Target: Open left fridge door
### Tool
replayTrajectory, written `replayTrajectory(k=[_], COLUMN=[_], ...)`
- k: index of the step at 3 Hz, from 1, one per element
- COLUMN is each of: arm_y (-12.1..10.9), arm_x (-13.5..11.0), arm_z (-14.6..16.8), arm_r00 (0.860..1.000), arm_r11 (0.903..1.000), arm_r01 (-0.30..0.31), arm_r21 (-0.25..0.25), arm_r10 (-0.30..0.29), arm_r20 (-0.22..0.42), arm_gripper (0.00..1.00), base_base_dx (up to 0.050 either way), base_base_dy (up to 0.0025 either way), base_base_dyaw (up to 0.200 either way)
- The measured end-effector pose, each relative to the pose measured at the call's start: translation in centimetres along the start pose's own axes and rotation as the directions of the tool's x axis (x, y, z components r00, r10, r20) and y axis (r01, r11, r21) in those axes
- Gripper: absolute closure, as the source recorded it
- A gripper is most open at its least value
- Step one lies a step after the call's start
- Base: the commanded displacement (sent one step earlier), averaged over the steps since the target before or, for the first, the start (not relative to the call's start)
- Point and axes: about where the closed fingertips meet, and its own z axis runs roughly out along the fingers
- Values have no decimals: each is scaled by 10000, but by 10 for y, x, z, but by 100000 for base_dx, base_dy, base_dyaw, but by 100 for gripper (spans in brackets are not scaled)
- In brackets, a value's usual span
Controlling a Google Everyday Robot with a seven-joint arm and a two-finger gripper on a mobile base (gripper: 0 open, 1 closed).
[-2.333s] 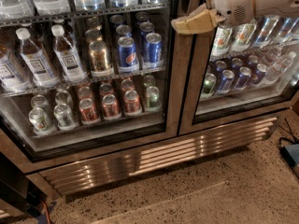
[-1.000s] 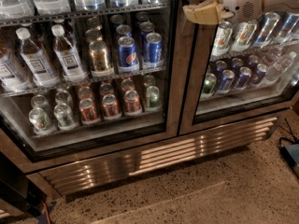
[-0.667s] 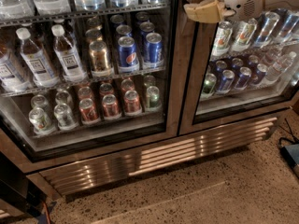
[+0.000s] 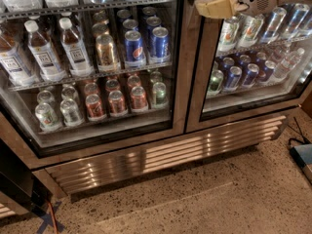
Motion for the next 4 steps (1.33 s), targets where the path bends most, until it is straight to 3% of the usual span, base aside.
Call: replayTrajectory(k=[1,2,4], arm_y=[0,-10,-14], arm_x=[0,4,7], arm_z=[0,-3,-5], arm_r00=[10000,9979,9979], arm_r11=[10000,9985,9985], arm_r01=[3,538,539], arm_r21=[-1,-136,-136], arm_r10=[-3,-543,-544], arm_r20=[-2,-352,-352], arm_gripper=[100,100,100], base_base_dx=[0,0,0], base_base_dy=[0,0,0], base_base_dyaw=[0,0,0])
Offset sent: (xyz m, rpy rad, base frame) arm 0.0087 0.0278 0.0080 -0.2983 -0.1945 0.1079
